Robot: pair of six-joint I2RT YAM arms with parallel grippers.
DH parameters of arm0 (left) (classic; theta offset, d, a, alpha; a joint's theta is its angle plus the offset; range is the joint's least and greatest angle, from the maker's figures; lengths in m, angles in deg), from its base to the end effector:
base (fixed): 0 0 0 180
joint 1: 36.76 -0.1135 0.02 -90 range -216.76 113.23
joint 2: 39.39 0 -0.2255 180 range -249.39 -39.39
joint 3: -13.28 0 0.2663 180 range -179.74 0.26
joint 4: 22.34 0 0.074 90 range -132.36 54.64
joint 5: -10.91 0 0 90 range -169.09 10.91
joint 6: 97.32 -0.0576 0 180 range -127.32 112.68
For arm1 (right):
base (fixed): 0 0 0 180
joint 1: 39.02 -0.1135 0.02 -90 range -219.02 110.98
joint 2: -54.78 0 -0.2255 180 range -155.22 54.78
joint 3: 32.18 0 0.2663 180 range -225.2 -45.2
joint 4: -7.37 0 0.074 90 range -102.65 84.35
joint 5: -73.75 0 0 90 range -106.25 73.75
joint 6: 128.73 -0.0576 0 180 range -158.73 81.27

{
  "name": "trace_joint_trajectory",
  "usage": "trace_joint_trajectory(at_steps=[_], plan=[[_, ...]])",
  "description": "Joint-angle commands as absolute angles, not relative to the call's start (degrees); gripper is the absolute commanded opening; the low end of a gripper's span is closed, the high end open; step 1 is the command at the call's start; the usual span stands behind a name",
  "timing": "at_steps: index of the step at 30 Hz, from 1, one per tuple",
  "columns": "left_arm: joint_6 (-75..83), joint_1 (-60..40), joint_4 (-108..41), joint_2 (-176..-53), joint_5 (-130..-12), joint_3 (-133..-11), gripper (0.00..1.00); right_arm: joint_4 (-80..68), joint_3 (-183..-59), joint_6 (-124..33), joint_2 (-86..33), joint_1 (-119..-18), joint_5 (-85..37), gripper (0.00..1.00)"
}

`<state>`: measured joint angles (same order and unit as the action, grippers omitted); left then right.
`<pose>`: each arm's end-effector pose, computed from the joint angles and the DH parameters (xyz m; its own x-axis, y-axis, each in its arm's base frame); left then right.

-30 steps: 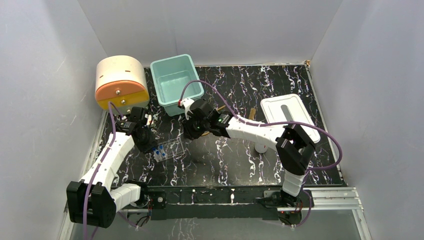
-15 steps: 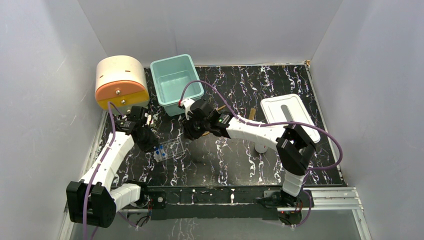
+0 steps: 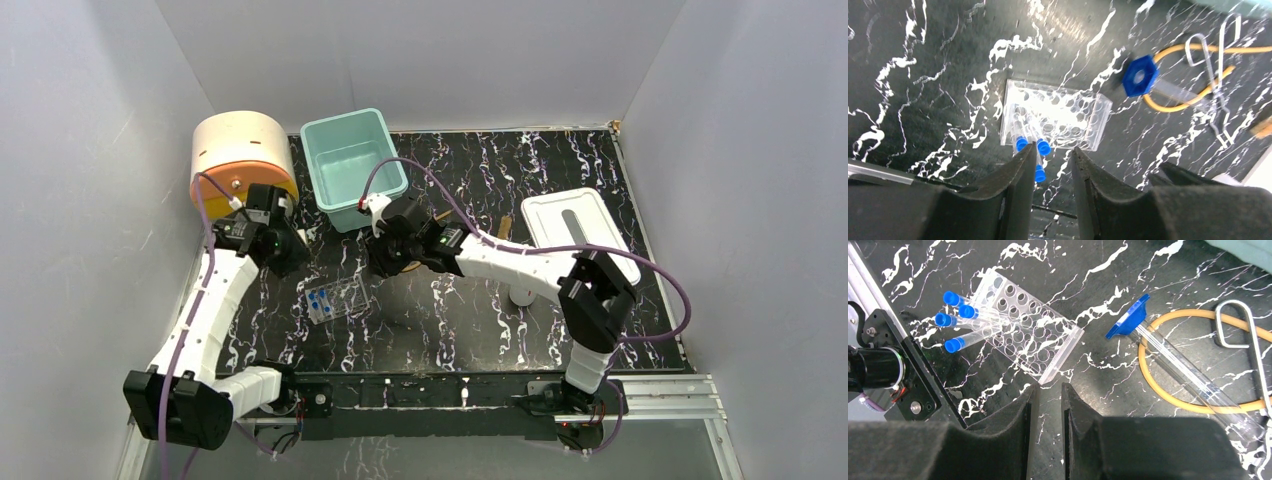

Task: Organize the chemistry lab equipment

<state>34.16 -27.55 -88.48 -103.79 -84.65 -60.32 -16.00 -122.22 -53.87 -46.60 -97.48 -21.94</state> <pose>0.2547 -0.0356 0.2494 -0.6908 -0.5559 -0.4625 -0.4677 0.8312 -0.3005 0.2219 0.3725 0.2074 -0.5202 -0.3507 -0.7788 -0.7820 0.5621 0.2692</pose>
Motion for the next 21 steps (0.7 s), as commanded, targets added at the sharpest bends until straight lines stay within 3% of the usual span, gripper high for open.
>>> trace_joint_trajectory(at_steps=[1,7,16,21], plan=[[32.04,-27.71,-92.55,-104.45,-88.81,-67.59,0.33,-14.77,-123.73,-54.04,-41.62,-97.07,-18.79,0.32],[29.07,-27.71,-87.23,-103.65,-83.82,-73.68,0.49,-18.91,-124.95,-56.35,-39.79,-94.39,-15.25,0.38],[26.91,-27.71,-73.78,-100.6,-75.81,-76.25,0.96,-27.6,-122.7,-55.83,-36.59,-85.44,-12.17,0.57],[29.5,-27.67,-68.78,-100.21,-70.52,-75.02,0.98,-29.75,-122.82,-42.81,-39.81,-84.81,-15.12,0.61]])
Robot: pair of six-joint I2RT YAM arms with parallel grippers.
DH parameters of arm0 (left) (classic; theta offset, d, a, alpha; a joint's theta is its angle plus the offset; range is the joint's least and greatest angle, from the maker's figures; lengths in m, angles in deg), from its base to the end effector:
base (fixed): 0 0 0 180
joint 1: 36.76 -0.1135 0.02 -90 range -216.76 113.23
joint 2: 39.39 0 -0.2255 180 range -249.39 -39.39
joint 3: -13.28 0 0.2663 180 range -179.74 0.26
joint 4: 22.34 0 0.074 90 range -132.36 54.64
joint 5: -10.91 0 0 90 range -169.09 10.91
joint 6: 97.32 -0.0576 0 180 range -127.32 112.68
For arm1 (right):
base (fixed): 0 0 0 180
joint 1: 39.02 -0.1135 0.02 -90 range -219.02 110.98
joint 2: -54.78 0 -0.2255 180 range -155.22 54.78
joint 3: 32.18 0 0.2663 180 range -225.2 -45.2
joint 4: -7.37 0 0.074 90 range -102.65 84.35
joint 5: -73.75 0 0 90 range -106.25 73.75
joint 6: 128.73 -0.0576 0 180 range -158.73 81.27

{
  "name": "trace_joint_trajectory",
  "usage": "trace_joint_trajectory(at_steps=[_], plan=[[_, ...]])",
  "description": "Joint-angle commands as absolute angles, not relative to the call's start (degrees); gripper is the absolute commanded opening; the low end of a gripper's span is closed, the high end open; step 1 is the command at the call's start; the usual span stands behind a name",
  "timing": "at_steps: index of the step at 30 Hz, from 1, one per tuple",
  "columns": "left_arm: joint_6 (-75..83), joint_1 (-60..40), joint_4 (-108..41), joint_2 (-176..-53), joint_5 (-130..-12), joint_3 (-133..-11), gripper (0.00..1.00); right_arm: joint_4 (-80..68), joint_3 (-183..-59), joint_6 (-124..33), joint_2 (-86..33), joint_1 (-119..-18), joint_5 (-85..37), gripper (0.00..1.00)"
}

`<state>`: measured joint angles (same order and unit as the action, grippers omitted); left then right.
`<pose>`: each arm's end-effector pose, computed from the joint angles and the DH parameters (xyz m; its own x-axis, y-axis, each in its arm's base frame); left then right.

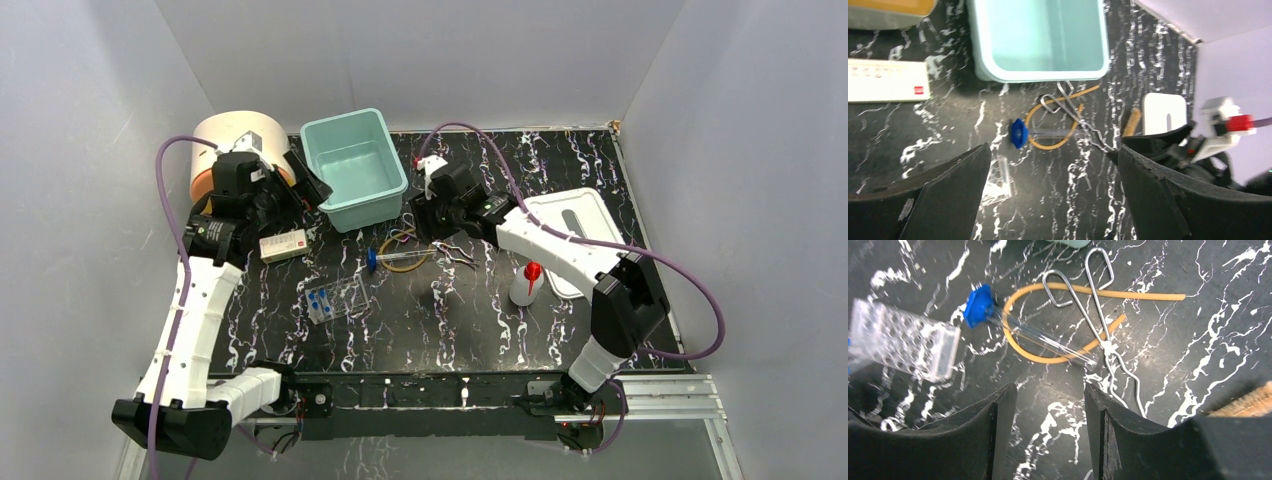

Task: Organize the chemistry lab equipment

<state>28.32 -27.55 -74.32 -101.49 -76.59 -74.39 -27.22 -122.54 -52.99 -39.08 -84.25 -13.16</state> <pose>0.2686 -0.0461 0.3692 -0.4725 -0.5131 -0.7166 -0.0945 0.8379 -0.5376 0.2871 0.2850 0.2411 -0.5883 -0.2438 -0.7710 -0.5511 0.8186 0.1616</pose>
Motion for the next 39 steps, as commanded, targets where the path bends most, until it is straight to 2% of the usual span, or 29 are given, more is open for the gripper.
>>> trace_joint_trajectory(at_steps=[1,11,15,21,33,39], plan=[[30.43,-27.71,-67.95,-100.25,-69.77,-74.85,0.98,-29.92,-123.12,-40.82,-40.84,-84.81,-15.75,0.61],[36.29,-27.71,-66.52,-101.45,-68.73,-76.7,0.98,-22.01,-125.19,-29.52,-52.22,-84.64,-22.81,0.6],[35.92,-27.71,-69.08,-102.87,-69.68,-78.92,0.98,-18.49,-125.8,-26.97,-54.83,-84.62,-21.73,0.6],[35.79,-27.71,-71.16,-104.35,-69.96,-80.28,0.98,-17.66,-126.83,-25.01,-54.98,-84.7,-19.31,0.6],[34.16,-27.71,-74.74,-107.4,-72.69,-82.93,0.98,-7.41,-116.93,-17.75,-53.72,-84.7,-32.83,0.6],[34.06,-27.71,-75.32,-107.5,-73.11,-82.23,0.98,-11.23,-118.61,-16.21,-55.17,-84.72,-34.28,0.59]])
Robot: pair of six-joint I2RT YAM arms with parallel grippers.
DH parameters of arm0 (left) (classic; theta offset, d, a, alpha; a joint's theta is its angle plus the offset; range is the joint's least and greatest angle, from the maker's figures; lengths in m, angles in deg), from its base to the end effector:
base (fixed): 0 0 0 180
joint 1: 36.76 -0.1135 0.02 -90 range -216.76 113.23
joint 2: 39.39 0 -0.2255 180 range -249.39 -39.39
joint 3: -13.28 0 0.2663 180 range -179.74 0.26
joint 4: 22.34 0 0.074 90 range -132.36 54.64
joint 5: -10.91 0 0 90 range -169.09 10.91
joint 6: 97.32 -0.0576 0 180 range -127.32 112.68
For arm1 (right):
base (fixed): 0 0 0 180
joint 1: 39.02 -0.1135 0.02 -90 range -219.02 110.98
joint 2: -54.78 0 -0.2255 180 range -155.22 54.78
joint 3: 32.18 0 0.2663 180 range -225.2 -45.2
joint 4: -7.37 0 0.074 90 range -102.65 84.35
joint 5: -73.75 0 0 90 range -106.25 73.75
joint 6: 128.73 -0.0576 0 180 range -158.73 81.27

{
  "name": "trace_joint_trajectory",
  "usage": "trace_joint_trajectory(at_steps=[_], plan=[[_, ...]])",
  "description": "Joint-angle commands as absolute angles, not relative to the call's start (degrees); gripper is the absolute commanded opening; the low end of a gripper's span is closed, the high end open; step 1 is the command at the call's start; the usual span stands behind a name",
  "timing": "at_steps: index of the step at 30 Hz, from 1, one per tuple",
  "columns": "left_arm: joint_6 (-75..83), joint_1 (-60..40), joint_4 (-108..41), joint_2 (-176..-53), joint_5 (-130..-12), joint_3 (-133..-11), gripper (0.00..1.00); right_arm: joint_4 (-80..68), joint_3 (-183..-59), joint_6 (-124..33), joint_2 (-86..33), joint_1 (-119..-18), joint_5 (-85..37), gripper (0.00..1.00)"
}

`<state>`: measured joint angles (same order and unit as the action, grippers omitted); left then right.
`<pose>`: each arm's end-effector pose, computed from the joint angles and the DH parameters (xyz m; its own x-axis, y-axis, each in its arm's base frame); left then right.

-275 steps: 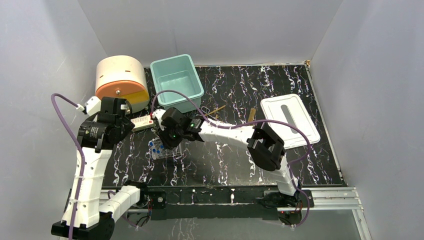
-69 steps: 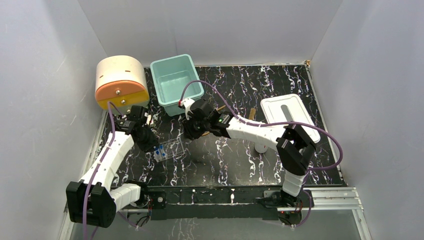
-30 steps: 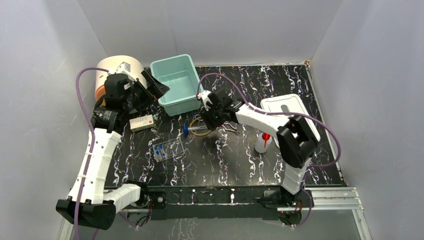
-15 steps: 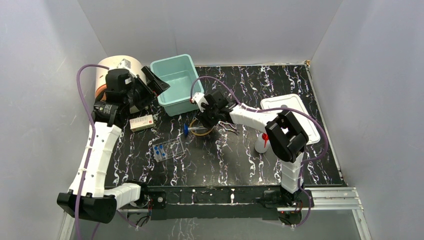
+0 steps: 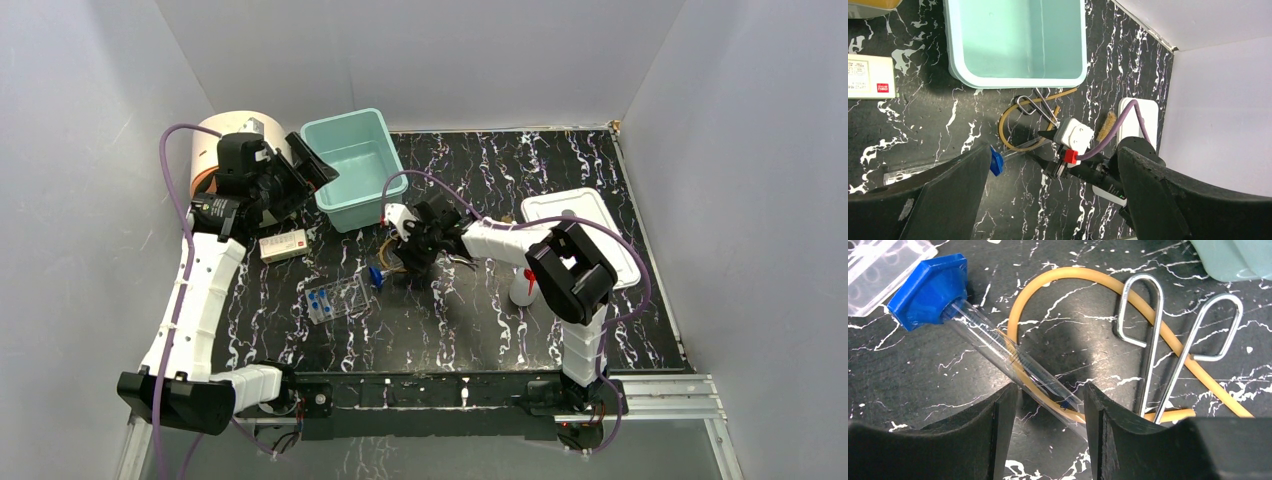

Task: Organize the chemistry lab equipment

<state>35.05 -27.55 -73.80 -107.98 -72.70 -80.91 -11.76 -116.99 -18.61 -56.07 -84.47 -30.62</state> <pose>0.2911 -0.0537 0.3813 -0.4919 -0.5987 -0.6321 -0.0996 0.7600 -0.6423 0.2922 0.3172 0.1153 -0.1875 -0.6654 -0.7225 -0.9346 0.3472 -0.0772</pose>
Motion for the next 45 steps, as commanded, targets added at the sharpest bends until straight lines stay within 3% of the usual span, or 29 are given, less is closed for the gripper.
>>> trace_joint_trajectory(at_steps=[1,5,7,12,15,18,22,25,40,45], plan=[[34.08,-27.71,-75.35,-107.5,-73.11,-82.17,0.98,-11.95,-118.75,-15.96,-55.3,-84.7,-34.6,0.57],[34.05,-27.71,-75.53,-107.24,-73.05,-81.37,0.98,-15.01,-119.4,-14.73,-55.54,-84.72,-35.86,0.41],[34.03,-27.69,-75.81,-107.07,-73.03,-81.07,0.98,-16.81,-120.08,-13.98,-55.76,-84.87,-36.59,0.38],[33.74,-27.71,-76.48,-107.06,-73.25,-81.04,0.98,-19.62,-121.03,-12.74,-56.3,-86.71,-35.81,0.5],[33.52,-27.71,-76.8,-107.06,-73.34,-81.03,0.98,-19.8,-121.18,-12.12,-57.43,-88.5,-33.16,0.51],[33.18,-27.71,-77.14,-107.15,-73.5,-81.47,0.98,-19.34,-121.57,-12.78,-57.82,-88.98,-31.42,0.48],[32.69,-27.71,-77.92,-107.19,-74.16,-81.89,0.98,-17.39,-120.96,-13.57,-56.3,-89.11,-28.26,0.34],[32.59,-27.71,-78.19,-107.24,-74.29,-81.76,0.98,-16.58,-120.43,-13.94,-54.37,-89.07,-26.29,0.3],[35.39,-27.71,-80.64,-113.18,-81.69,-81.64,0.98,-6.24,-108.22,-25.18,-33.15,-88.56,-20.93,0.3],[35.74,-27.71,-79.24,-113.49,-82.16,-81.47,0.98,-3.46,-112.16,-31.95,-30.99,-87.11,-16.72,0.3]])
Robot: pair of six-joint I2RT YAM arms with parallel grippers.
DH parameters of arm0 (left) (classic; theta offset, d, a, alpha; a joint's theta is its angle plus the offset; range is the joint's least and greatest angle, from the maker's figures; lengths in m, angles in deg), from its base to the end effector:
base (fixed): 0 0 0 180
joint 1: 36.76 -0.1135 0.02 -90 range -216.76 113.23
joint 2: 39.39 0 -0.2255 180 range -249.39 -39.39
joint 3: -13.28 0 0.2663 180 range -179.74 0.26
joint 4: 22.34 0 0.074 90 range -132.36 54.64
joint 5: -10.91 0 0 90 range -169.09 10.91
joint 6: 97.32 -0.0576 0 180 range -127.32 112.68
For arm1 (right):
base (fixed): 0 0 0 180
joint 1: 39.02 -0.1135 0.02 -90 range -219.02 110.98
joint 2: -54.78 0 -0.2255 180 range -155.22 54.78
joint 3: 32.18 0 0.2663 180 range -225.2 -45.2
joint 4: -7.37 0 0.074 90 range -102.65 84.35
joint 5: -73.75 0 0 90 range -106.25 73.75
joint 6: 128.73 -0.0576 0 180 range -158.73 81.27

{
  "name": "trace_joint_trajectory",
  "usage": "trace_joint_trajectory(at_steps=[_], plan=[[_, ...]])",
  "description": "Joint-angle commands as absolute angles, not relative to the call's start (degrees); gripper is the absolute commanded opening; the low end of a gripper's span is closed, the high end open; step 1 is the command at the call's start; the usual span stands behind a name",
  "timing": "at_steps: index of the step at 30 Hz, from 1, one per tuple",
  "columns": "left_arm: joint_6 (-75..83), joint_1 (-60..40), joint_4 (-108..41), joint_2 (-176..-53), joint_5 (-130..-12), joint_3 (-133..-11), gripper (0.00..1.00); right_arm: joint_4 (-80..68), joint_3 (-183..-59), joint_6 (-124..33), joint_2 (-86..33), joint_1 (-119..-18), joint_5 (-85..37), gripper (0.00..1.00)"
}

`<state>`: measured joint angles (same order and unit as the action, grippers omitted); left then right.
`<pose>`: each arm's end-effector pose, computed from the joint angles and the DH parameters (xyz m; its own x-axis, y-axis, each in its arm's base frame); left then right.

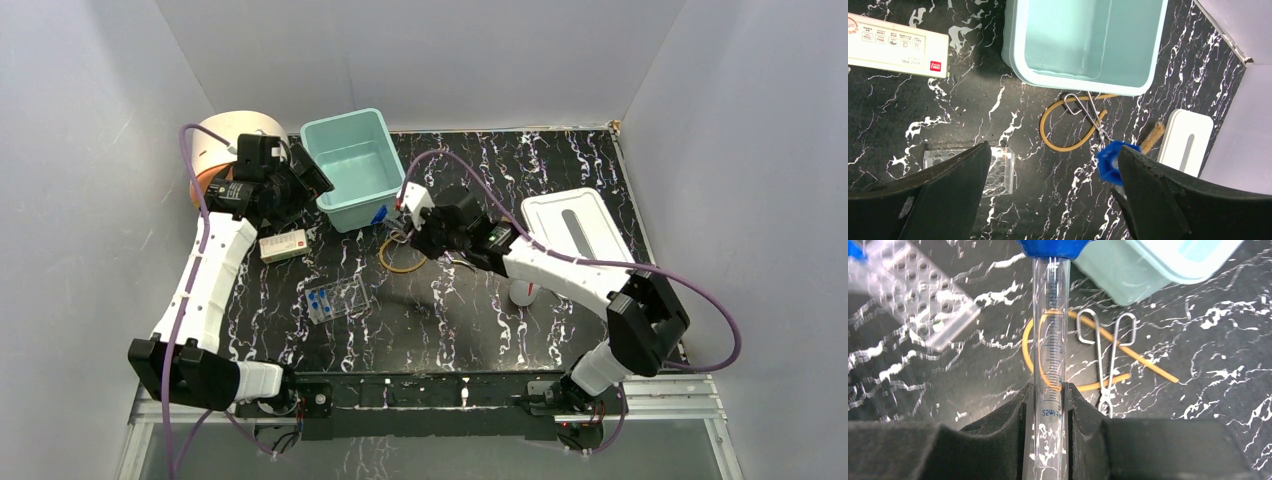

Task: Organize the chemistry lab equipment

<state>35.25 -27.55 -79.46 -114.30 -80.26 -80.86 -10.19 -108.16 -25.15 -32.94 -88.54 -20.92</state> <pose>0.3127 -0.0495 0.3381 -0.5440 -0.5970 -0.5897 -0.3040 0.7952 -0.5246 0.2472 0.2969 0.2203 -0.1200 -0.5011 -0.8570 -0.8563 0.4890 -0.1660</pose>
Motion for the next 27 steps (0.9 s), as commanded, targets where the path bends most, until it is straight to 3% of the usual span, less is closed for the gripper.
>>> trace_joint_trajectory(at_steps=[1,19,27], plan=[[35.73,-27.71,-79.12,-113.81,-82.02,-81.59,0.98,-2.6,-113.69,-32.71,-31.3,-86.94,-16.55,0.3],[37.73,-27.71,-82.77,-110.86,-76.78,-80.33,0.97,3.02,-151.61,-39.97,-62.37,-84.19,-5.08,0.31],[37.39,-27.71,-84.34,-110.34,-76.39,-79.31,0.97,-9.15,-164.26,-44.17,-73.25,-84.22,-3.98,0.31]])
